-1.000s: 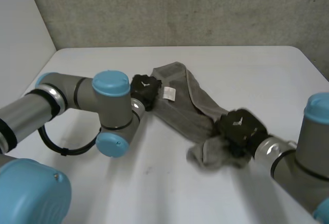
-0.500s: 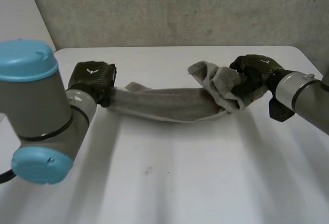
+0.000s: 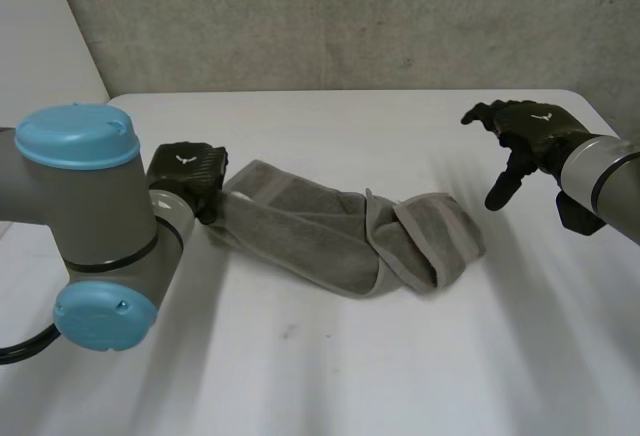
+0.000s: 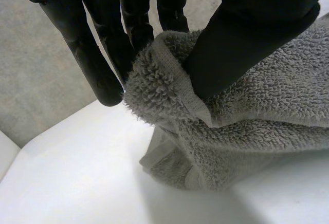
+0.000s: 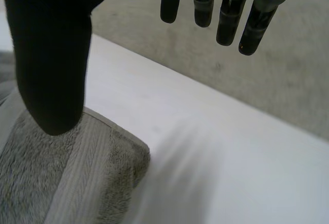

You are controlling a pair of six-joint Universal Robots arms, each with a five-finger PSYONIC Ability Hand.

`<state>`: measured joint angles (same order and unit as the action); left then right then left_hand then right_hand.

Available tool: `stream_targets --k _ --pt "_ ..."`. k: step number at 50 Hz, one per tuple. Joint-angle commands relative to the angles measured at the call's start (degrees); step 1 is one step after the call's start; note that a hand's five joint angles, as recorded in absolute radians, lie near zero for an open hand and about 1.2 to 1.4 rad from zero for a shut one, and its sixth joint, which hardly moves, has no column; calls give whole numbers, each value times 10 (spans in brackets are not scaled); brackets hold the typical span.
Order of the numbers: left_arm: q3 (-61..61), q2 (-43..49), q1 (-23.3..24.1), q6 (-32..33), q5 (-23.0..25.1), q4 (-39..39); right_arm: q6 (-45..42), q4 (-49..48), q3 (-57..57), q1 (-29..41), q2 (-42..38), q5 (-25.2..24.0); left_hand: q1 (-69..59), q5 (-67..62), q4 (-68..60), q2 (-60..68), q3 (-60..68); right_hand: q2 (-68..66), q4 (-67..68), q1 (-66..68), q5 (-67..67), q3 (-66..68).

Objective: Fold the towel.

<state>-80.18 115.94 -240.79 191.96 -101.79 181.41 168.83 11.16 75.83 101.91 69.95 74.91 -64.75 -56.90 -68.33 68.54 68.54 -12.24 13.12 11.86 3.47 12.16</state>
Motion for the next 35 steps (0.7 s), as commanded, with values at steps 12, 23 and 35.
stream_targets --k 12,23,35 --pt "-73 -32 -16 0 0 3 -226 -1 -50 244 -74 77 -52 -30 -16 14 14 -34 25 38 22 35" --pt "-78 -42 -20 0 0 3 -273 -9 -126 271 -200 166 -52 -30 -16 14 14 -133 124 137 121 134" --pt "-81 -47 -20 0 0 3 -275 -63 -133 271 -242 171 -53 -32 -18 16 16 -370 362 374 358 371"
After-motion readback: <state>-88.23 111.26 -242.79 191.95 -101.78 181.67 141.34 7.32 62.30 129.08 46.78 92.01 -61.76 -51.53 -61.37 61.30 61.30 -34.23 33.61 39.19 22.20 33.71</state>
